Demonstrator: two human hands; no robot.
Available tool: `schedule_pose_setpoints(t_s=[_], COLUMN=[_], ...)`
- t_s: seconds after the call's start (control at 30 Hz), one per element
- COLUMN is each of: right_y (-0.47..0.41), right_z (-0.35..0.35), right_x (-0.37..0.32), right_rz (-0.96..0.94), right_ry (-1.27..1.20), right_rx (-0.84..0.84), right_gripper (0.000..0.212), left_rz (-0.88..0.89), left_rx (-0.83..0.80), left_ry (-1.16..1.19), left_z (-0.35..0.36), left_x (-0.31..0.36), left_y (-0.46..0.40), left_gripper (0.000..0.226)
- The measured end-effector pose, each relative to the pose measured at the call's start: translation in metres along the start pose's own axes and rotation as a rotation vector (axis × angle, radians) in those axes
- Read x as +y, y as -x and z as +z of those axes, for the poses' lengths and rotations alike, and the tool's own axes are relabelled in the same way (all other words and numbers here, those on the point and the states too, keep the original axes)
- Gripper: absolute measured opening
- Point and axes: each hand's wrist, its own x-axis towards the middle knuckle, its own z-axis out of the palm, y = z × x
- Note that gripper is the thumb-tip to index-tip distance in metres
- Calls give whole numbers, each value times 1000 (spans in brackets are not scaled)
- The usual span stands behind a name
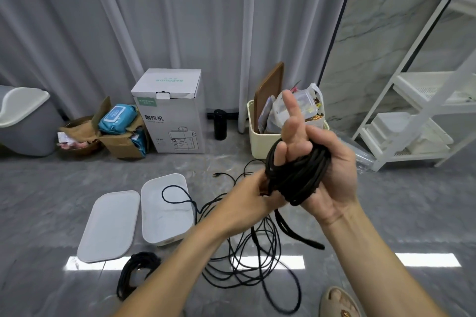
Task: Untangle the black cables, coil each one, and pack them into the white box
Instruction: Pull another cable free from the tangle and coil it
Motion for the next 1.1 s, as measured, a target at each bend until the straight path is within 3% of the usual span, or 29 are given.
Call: schedule_pose_setpoints(t_s=[0.2,0.43,0.67,0.8,0.97,1.1], right_y=[-2,-3,-5,-4,-3,-2], right_z=[12,7,4,8,9,16], right_x=[4,6,10,12,13,14], right_rz=[-245,-286,-200,-128,45,200], right_ry=[298,928,1353,1318,1784,1788], right_rx=[204,462,607,642,679,620], right_gripper=[66,74,65,62,63,60], left_rz=[-93,-161,-252,-249,-249,-301], left_rx=[-53,-239,-304,-285,-254,-186], left_ry=[-70,198,541,626,702,780], left_z=[8,-10,-29,-37,-38,-38], left_x=[1,8,7,10,16,18], left_y=[7,14,13,15,15,15], left_gripper=[52,69,55,54,33,40])
